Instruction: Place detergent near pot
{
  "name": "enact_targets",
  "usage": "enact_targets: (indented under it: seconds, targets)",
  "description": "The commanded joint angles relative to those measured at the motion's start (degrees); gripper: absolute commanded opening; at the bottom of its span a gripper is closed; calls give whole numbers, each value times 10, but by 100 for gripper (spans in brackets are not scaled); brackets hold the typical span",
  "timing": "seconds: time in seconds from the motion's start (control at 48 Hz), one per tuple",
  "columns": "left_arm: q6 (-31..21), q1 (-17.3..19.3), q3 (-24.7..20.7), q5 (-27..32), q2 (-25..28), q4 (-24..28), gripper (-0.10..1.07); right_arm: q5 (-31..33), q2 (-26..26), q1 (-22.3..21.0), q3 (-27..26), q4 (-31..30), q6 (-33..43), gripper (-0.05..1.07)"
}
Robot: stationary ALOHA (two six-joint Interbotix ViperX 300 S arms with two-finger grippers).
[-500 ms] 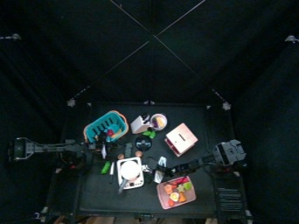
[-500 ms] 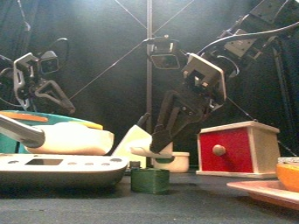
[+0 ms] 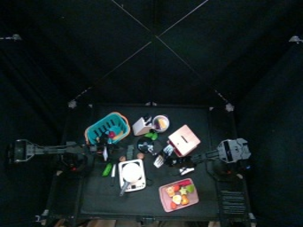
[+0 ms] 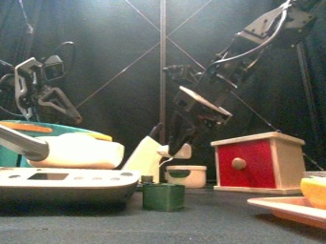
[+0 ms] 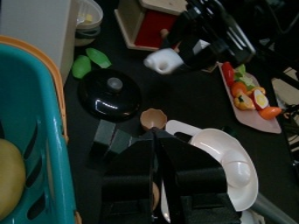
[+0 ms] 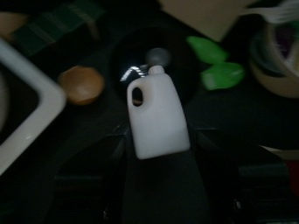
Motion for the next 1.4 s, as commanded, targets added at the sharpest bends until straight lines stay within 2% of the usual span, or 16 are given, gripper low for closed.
enact_targets:
  seconds: [0.0, 0.146, 0.25, 0.604, 1.375]
  targets:
    - [1, 2, -5, -3, 1, -1, 43, 3, -4, -18, -18, 16, 1, 72]
    - [1, 2, -5, -3, 0, -1, 43, 2, 16, -42, -23, 51, 1, 74]
    - [1, 2, -5, -3, 1, -2, 43, -1, 25, -49, -24, 54, 1, 77]
    - [2, 2, -5, -3, 1, 0, 43, -7, 30, -51, -32, 54, 1, 96]
    - [1, 2, -5, -3, 1, -1, 43, -7, 29, -47, -47, 40, 1, 97]
